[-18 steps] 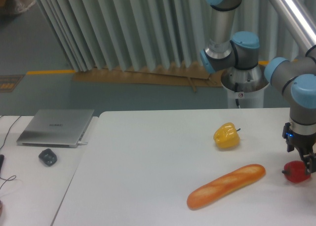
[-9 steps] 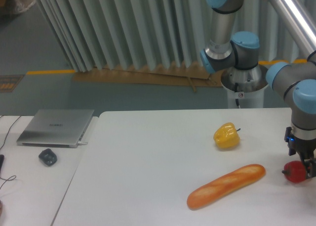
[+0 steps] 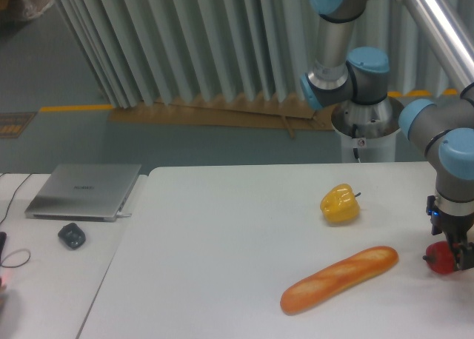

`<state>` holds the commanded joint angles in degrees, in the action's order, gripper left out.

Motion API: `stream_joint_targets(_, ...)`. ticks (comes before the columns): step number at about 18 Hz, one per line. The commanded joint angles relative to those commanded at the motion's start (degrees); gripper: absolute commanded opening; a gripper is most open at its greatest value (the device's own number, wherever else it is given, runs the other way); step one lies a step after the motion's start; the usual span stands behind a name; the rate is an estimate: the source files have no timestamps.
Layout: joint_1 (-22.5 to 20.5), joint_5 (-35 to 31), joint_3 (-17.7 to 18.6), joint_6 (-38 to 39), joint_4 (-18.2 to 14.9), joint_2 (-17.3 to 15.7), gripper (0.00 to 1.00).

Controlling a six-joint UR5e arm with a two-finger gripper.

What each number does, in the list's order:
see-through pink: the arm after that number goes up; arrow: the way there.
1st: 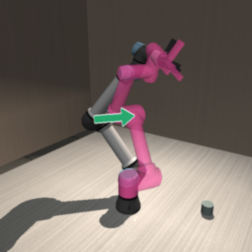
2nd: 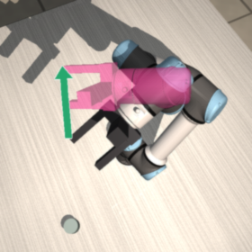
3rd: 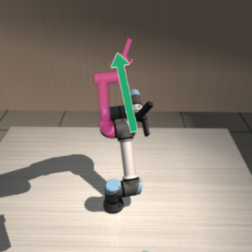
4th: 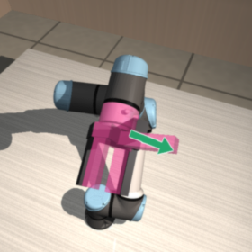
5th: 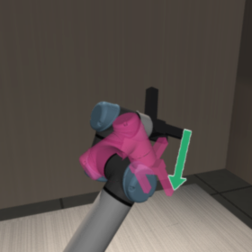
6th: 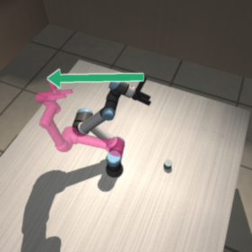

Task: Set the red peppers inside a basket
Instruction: 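Close the gripper around the red pepper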

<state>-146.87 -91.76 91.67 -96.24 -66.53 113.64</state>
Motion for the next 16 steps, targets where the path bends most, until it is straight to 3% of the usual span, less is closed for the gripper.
stream_joint_targets(11, 0.4, 0.0, 0.5, -0.3, 0.2, 0.7, 1.0)
stream_joint_targets(16, 0.4, 0.0, 1.1, -1.2, 2.0, 1.2, 1.0)
